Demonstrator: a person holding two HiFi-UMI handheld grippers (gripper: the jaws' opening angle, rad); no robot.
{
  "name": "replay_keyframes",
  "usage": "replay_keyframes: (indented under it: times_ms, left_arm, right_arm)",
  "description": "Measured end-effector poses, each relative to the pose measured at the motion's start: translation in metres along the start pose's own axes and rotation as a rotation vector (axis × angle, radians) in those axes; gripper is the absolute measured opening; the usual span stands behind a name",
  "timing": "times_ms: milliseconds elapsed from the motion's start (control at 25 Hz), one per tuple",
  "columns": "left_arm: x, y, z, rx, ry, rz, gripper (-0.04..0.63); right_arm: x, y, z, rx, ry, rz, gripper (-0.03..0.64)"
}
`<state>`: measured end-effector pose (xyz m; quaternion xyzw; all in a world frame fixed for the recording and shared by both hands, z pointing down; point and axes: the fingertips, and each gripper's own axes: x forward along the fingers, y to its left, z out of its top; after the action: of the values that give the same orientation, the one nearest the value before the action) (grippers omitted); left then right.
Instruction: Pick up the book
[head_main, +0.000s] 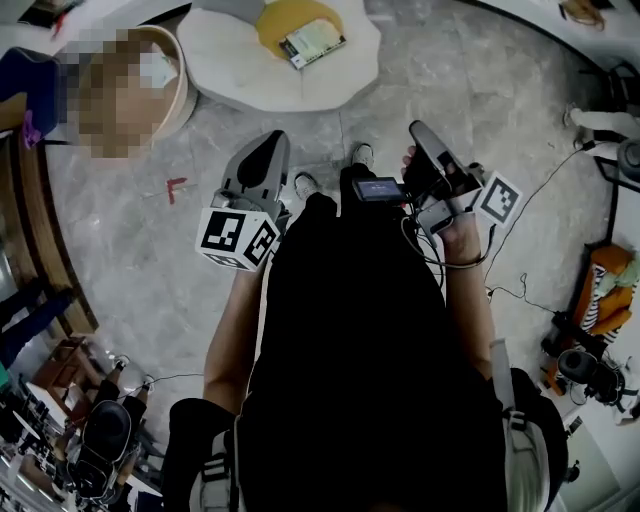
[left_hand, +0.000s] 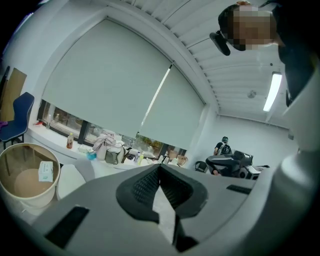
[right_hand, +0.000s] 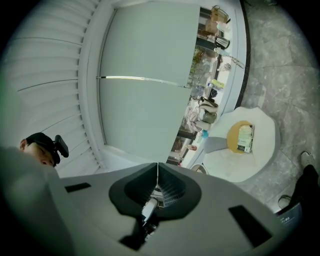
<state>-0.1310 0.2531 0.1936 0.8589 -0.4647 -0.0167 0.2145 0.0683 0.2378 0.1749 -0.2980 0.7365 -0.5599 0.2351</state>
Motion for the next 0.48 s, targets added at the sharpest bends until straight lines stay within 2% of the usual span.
replay_keyframes:
  times_ms: [240, 480]
  left_arm:
    - [0.017, 0.002, 0.003, 0.001, 0.006, -0.014, 0.014]
    - [0.042, 0.011, 0.011, 0.006, 0.002, 0.015, 0.014]
  right_arm:
    - [0.002, -0.006, 0.012, 0.002, -0.011, -0.012, 0.018]
    - [0.021, -0.018, 0.038, 0.007, 0.012, 0.002, 0.018]
